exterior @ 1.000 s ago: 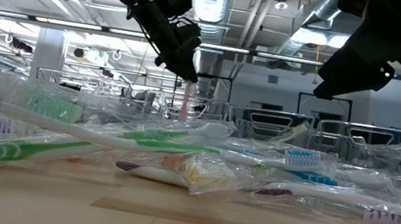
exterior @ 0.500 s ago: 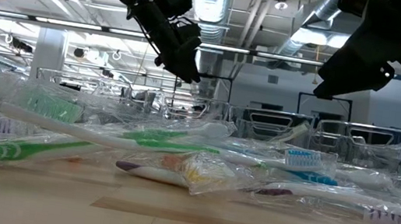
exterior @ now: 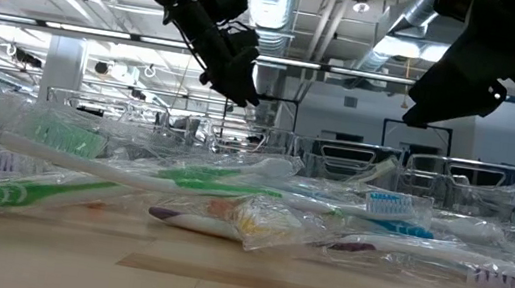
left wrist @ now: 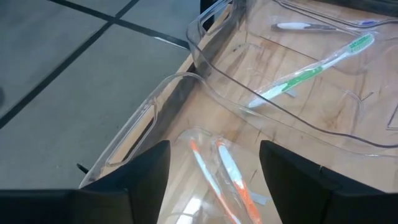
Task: Pick & Place Toothbrushes
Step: Put the green toothbrush into the middle right transparent bin
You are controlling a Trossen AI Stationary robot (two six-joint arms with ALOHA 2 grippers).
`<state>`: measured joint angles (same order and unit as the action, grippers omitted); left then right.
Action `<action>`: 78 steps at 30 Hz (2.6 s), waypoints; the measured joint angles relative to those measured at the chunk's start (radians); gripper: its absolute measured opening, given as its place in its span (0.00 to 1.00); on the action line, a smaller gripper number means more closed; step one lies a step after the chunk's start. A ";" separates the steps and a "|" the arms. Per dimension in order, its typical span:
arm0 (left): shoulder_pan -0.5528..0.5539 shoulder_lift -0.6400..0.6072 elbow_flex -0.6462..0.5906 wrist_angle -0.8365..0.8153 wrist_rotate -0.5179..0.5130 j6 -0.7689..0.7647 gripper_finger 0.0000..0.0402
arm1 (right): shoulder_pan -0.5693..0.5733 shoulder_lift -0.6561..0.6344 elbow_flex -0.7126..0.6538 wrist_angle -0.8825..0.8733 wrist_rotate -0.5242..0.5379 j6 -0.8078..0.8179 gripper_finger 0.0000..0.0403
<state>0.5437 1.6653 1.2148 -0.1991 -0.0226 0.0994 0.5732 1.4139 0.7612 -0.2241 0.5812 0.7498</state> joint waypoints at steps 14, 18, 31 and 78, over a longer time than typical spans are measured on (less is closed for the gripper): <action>-0.081 -0.013 0.000 -0.007 0.011 0.013 0.58 | 0.000 0.000 0.000 0.000 -0.001 0.003 0.66; -0.147 -0.053 0.001 -0.045 0.012 0.025 0.58 | 0.002 0.000 0.000 0.000 -0.004 0.002 0.66; -0.509 -0.201 0.001 -0.379 0.012 -0.065 0.58 | 0.030 0.000 0.000 0.000 -0.089 0.002 0.66; -0.789 -0.498 -0.328 -0.228 -0.024 -0.184 0.58 | 0.027 0.000 0.000 -0.042 -0.270 0.011 0.66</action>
<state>-0.2457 1.1675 0.8871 -0.4268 -0.0463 -0.0841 0.6005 1.4136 0.7616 -0.2657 0.3107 0.7609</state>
